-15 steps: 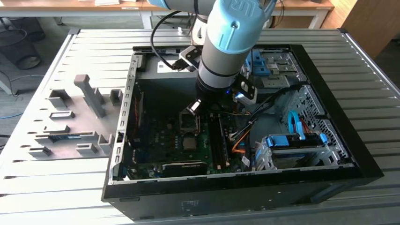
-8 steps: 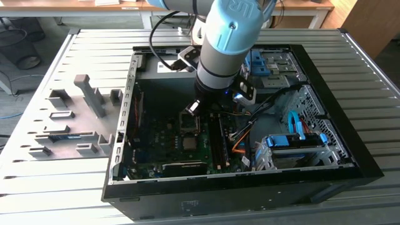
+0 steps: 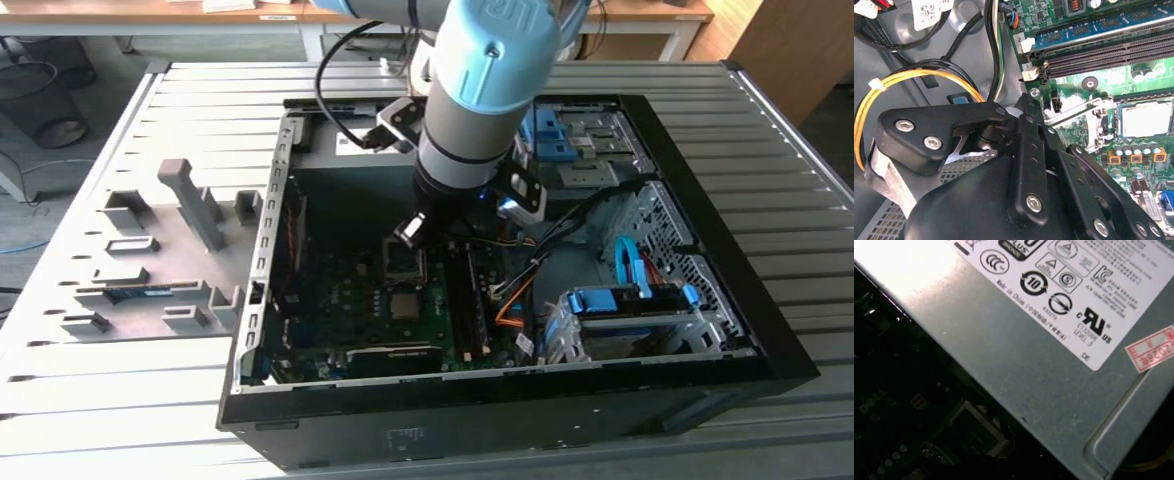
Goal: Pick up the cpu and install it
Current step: 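Close the cpu cover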
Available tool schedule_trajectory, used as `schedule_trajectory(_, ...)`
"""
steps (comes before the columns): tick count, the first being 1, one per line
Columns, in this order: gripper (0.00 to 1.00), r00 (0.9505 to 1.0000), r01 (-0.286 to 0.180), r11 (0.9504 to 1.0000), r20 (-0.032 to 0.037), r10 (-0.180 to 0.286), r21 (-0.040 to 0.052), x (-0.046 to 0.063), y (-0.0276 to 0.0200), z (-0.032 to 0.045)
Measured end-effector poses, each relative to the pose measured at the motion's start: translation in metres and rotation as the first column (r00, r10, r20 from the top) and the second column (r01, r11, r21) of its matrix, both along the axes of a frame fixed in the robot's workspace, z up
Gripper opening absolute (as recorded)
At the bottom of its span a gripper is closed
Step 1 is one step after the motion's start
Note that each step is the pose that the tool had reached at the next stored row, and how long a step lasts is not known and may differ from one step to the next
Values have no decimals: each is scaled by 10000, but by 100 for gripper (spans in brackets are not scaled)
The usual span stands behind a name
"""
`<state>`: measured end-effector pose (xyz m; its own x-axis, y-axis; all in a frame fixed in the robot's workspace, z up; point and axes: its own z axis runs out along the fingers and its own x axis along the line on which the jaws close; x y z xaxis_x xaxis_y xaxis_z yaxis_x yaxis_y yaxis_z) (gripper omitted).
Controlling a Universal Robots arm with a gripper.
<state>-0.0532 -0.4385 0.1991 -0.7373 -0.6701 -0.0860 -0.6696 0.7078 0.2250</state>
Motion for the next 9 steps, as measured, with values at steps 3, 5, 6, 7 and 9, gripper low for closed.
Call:
schedule_trajectory(3, 10, 10000, -18, 10000, 49, 18, -1, -18, -7, 29)
schedule_trajectory(5, 10, 10000, -29, 10000, 78, 29, -1, -30, -13, 45)
schedule_trajectory(6, 10, 10000, -36, 10000, 87, 36, 0, -32, -15, 53)
schedule_trajectory(7, 10, 9999, -46, 10000, 92, 46, 0, -33, -17, 60)
schedule_trajectory(9, 10, 9999, -65, 10000, 100, 65, -1, -36, -21, 79)
